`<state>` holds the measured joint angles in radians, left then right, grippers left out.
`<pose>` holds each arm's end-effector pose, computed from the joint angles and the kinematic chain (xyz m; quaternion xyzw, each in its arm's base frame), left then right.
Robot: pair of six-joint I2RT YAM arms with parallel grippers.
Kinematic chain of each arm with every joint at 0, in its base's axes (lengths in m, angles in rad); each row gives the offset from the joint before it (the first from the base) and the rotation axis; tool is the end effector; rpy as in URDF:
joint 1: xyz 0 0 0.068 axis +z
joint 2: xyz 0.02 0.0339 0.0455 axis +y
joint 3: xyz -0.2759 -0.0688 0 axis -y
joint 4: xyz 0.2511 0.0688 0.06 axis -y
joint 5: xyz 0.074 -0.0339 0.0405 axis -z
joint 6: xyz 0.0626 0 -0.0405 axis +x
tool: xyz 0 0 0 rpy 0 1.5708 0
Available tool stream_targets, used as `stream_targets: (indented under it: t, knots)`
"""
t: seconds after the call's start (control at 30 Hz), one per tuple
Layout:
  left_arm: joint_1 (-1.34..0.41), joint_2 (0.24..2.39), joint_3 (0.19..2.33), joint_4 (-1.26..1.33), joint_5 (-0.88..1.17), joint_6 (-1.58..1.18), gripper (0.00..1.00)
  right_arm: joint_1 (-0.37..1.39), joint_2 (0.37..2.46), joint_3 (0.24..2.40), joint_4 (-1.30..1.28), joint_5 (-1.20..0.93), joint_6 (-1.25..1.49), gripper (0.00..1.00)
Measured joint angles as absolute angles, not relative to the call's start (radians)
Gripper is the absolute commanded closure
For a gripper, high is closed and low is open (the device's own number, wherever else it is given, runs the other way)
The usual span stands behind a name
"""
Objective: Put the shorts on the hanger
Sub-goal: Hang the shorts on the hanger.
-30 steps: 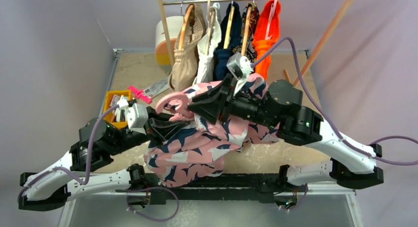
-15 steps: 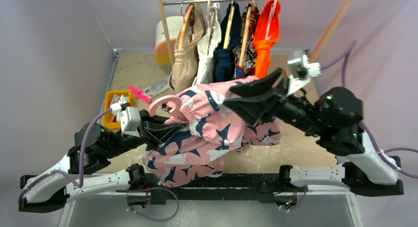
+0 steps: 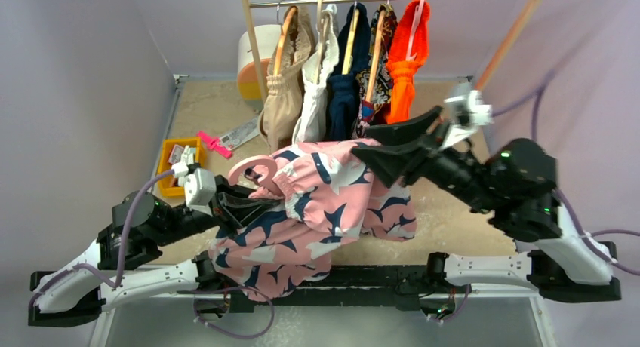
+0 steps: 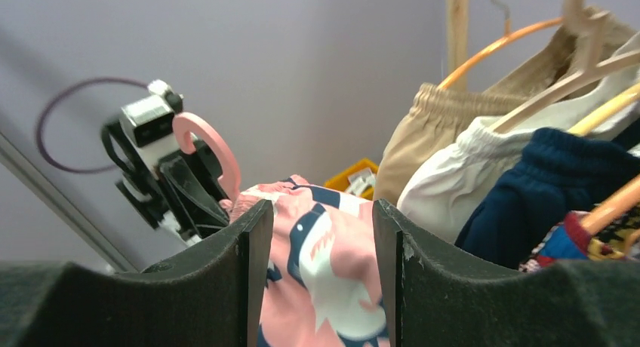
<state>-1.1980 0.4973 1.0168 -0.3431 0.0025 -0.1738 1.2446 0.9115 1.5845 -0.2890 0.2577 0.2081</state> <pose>0.0363 -0.0934 0.4458 0.3155 0.5592 -0.4862 0.5928 0.0583 0.1225 0.5854 -0.1822 0.5345 0.4923 0.6624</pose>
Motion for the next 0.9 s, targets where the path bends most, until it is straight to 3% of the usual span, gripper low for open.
stream_targets:
  t: [0.4,0.9]
  knots:
    - [-1.198,0.503,1.03,-0.531,0.053,-0.191,1.0,1.245,1.046,1.52,-0.331,0.123,0.104,0.46]
    - [-1.198,0.626,1.097,-0.622,0.175,-0.165,1.0,1.245,1.057,1.512,-0.32,-0.25,0.008,0.47]
